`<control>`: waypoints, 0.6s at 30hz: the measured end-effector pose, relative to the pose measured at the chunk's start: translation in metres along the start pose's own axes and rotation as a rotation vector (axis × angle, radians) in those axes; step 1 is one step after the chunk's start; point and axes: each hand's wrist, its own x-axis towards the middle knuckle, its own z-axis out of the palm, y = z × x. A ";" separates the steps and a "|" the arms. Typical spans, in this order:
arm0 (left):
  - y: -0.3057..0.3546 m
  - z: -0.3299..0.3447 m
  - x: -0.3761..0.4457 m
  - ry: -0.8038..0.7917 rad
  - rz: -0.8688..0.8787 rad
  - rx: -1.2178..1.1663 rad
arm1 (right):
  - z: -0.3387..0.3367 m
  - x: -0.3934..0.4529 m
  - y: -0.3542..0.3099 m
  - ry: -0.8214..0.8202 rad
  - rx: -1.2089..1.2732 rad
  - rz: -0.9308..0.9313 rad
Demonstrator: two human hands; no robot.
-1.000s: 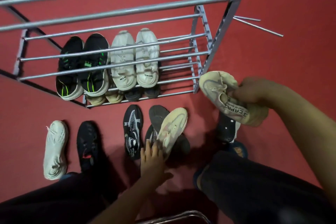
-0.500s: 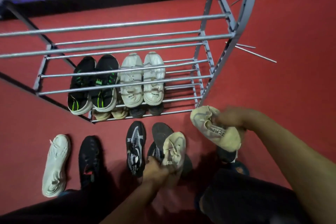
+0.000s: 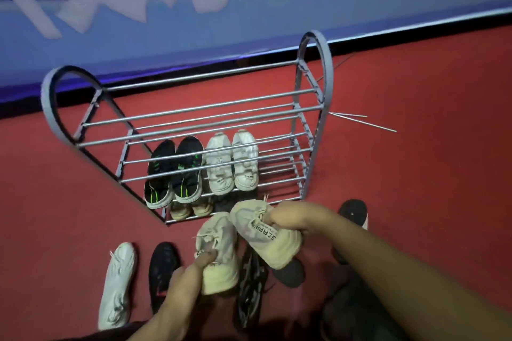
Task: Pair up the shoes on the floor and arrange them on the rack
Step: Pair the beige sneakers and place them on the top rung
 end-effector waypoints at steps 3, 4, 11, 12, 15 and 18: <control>0.007 -0.024 -0.004 0.013 0.044 -0.129 | 0.019 -0.011 -0.013 0.055 0.164 -0.047; 0.011 -0.028 -0.006 0.000 0.048 -0.186 | 0.026 -0.011 -0.018 0.074 0.205 -0.073; 0.065 -0.037 0.009 0.120 0.245 -0.353 | 0.060 0.011 -0.051 0.269 0.433 -0.281; 0.074 -0.039 0.015 0.139 0.284 -0.354 | 0.062 0.019 -0.056 0.293 0.457 -0.299; 0.096 -0.047 0.044 0.201 0.345 -0.340 | 0.063 0.046 -0.079 0.403 0.455 -0.349; 0.116 -0.051 0.074 0.206 0.330 -0.329 | 0.057 0.083 -0.109 0.496 0.347 -0.387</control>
